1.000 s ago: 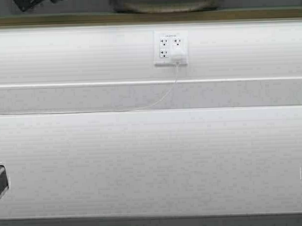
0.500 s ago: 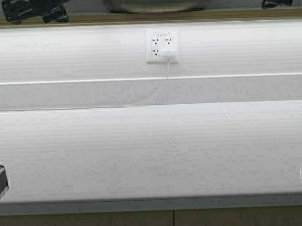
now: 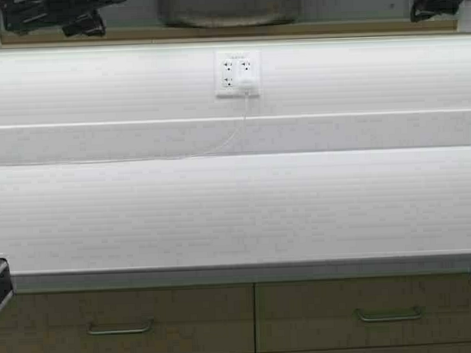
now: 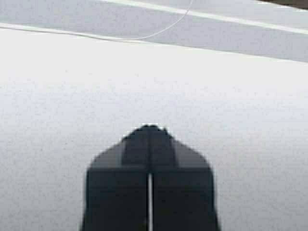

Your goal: Open the cabinet, put the pot inside, then close it

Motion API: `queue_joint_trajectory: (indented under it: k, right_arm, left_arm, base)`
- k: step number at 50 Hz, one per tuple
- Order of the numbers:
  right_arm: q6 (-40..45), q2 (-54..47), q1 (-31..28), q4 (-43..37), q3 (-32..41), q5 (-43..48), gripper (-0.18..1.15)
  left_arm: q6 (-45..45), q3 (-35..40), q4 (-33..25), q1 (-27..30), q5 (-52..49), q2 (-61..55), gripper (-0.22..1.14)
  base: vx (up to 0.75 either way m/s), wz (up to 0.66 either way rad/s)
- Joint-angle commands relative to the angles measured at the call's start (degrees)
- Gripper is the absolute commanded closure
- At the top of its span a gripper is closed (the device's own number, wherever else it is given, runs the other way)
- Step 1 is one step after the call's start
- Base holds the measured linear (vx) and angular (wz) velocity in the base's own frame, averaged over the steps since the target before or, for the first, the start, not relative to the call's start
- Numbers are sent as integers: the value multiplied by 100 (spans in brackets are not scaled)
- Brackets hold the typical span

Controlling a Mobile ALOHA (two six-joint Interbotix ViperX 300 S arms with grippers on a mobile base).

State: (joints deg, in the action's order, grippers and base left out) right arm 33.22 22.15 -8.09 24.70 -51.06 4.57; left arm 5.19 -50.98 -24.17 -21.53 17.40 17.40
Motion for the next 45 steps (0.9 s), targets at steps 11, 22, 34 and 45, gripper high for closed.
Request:
queue_joint_trajectory:
  k: [11, 22, 34, 45]
  right_arm:
    - [-18, -264, 9, 0, 246, 105, 90]
    - [-88, -272, 9, 0, 167, 97, 90]
    - [-334, -308, 44, 18, 580, -220, 90]
    - [-861, -176, 712, 26, 1187, -703, 90]
  left_arm:
    - [88, 149, 26, -9, 141, 70, 88]
    - [88, 158, 26, -9, 123, 193, 88]
    - [158, 272, 26, 677, -70, 264, 88]
    - [571, 624, 53, 2039, -756, 501, 88]
  base:
    - [-29, -1]
    - [-32, 2]
    - [-27, -6]
    - [-24, -9]
